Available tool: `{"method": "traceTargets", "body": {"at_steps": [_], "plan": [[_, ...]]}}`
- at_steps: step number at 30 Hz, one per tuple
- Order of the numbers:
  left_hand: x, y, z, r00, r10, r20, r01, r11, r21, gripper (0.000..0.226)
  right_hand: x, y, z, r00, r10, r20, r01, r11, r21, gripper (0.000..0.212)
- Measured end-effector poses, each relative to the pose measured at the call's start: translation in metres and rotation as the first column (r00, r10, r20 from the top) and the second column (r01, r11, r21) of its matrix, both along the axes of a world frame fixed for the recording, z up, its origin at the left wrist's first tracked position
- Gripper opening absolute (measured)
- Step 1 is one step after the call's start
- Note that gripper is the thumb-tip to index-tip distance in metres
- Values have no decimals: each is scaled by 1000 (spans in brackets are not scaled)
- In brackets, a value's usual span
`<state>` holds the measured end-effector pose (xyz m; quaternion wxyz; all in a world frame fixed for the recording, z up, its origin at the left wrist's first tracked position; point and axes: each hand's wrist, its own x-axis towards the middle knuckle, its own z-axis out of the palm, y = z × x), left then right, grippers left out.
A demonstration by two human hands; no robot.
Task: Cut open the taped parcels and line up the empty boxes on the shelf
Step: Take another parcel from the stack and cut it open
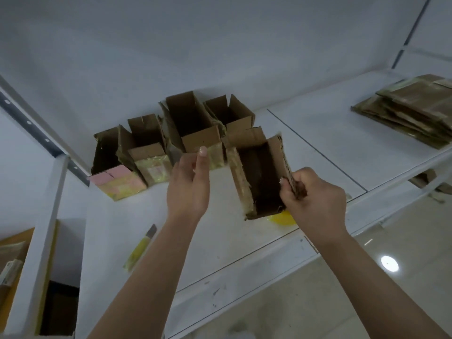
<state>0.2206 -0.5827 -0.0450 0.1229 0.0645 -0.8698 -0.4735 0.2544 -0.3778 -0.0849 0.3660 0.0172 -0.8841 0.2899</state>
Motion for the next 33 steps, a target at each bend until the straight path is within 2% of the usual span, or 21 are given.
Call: {"method": "traceTargets", "body": {"at_steps": [3, 5, 7, 9, 12, 14, 17, 19, 24, 27, 30, 33], "plan": [[8, 18, 5, 993, -96, 67, 111, 951, -289, 89, -13, 1, 7, 998, -59, 20, 59, 998, 13, 23], [1, 32, 8, 973, -123, 193, 202, 859, -470, 98, -23, 2, 12, 998, -59, 2, 59, 997, 41, 28], [-13, 39, 8, 961, -104, 256, 239, 778, -581, 96, -31, 4, 15, 998, -57, -13, 58, 996, 61, 31], [-27, 39, 8, 959, -121, 256, 255, 759, -599, 77, -39, 6, 16, 998, -62, -5, 62, 997, 52, 29], [-40, 38, 8, 949, -222, 223, 310, 779, -545, 35, -51, 14, 20, 997, -78, 0, 77, 994, 72, 25], [-50, 38, 11, 942, -289, 169, 334, 782, -526, 22, -61, 28, 25, 994, -107, 7, 107, 991, 85, 23], [-70, 45, 14, 920, -342, 191, 392, 795, -463, 27, -83, 58, 33, 983, -155, 102, 139, 979, 149, 25], [-84, 58, 9, 911, -361, 199, 412, 766, -493, 32, -101, 78, 29, 969, -180, 169, 144, 969, 202, 27], [-118, 111, -12, 961, -226, 160, 272, 664, -696, 55, -147, 120, 14, 927, -191, 323, 106, 959, 263, 29], [-141, 136, -15, 984, -147, 101, 175, 671, -720, 69, -176, 140, 14, 915, -146, 377, 47, 964, 260, 28], [-154, 152, -11, 993, -86, 86, 121, 665, -737, 59, -202, 152, 25, 944, -90, 318, 15, 972, 233, 28], [-159, 162, -14, 997, -16, 80, 74, 599, -797, 56, -218, 156, 25, 943, -46, 329, -45, 964, 263, 29]]}}
